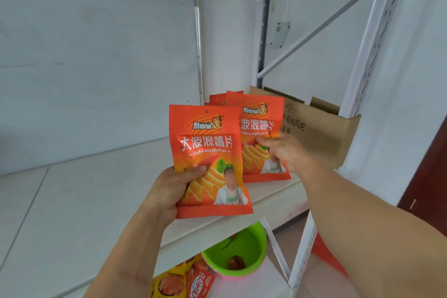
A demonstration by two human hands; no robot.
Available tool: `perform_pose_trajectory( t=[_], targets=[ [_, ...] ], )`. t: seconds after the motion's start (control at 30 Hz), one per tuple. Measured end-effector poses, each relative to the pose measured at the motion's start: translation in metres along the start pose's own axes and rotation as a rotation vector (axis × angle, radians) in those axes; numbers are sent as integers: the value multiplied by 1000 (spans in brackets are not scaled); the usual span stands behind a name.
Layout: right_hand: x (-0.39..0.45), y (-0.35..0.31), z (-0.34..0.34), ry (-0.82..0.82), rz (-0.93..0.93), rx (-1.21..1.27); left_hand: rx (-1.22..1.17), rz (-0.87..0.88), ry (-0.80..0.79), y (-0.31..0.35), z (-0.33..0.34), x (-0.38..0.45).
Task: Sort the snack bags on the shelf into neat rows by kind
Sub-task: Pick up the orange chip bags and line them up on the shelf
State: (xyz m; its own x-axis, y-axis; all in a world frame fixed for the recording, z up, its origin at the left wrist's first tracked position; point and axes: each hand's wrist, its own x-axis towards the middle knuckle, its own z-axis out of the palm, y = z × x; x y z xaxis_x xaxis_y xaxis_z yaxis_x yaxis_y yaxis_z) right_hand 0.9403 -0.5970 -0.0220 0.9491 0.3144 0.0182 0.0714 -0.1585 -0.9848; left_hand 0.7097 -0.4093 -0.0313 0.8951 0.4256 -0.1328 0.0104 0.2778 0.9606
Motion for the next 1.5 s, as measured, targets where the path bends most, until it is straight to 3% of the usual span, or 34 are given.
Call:
perform_pose_trajectory(
  t=[0.63, 0.97, 1.2, 1.5],
  targets=[
    [146, 30, -15, -387, -87, -66, -40, -5, 352, -34, 98, 76],
    [147, 25, -10, -261, -116, -165, 92, 80, 481, -42, 129, 107],
    [141, 28, -17, -365, -161, -50, 444, 165, 625, -51, 152, 139],
    [153, 33, -12, -363, -211, -107, 536, 179, 613, -58, 160, 161]
  ],
)
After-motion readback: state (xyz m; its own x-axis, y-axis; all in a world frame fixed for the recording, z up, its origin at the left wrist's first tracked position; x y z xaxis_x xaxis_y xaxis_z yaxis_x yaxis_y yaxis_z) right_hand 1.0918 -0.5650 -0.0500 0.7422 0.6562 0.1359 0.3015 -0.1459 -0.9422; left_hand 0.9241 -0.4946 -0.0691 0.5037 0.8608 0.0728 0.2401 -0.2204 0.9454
